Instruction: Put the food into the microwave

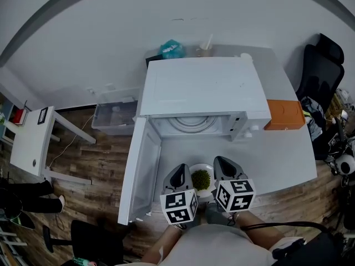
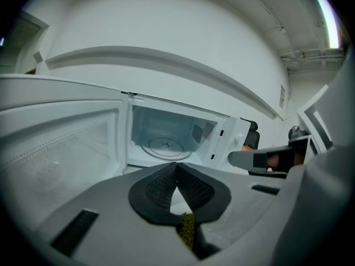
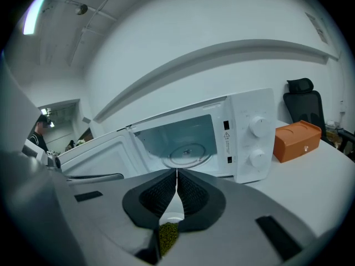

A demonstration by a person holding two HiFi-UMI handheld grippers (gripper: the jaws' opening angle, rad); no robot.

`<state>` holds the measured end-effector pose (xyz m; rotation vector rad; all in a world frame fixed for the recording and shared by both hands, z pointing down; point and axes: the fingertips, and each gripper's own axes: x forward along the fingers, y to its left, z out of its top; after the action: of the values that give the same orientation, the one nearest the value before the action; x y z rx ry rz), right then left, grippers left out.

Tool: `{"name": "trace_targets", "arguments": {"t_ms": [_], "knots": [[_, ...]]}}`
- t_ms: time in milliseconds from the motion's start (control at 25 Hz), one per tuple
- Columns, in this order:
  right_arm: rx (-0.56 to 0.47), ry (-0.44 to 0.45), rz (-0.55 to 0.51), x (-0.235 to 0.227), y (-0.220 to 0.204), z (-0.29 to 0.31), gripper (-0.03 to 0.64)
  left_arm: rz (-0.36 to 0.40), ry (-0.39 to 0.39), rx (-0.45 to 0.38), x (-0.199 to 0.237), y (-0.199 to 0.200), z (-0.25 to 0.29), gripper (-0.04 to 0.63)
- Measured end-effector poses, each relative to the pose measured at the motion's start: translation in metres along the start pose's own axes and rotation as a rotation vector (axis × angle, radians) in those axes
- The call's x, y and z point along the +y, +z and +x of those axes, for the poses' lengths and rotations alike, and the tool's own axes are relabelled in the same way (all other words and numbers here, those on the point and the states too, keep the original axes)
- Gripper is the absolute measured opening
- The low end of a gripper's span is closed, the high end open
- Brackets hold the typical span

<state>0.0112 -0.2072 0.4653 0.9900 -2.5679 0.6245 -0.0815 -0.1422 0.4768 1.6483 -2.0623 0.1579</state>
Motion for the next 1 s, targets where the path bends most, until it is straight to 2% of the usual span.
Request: {"name": "trace_targets", "arguments": {"t_ms": [200,360,480,760,1000], "knots": [[0.04,0.029,0.018,-0.001,-0.019,0.006,0.02,-0.007,-0.005,0.047,0.002,-0.018,0.002,0.008],[0.093,0.029,0.016,-0.009,-0.041,0.008,0.025,-0.023,-0.01,0.099,0.0,-0.039,0.005,0.071],[0.141,0.022,0.027,-0.016,-0.062,0.008,0.049,-0.034,-0.002,0.146,0.004,-0.059,0.004,0.072],[0.232,-0.012,0.045,-0.036,-0.111,0.012,0.049,-0.058,0.039,0.26,0.02,-0.113,0.005,0.072],[0.285,-0.023,0.06,-0.046,-0.138,0.017,0.049,-0.1,0.074,0.303,0.033,-0.137,0.009,0.072]]}}
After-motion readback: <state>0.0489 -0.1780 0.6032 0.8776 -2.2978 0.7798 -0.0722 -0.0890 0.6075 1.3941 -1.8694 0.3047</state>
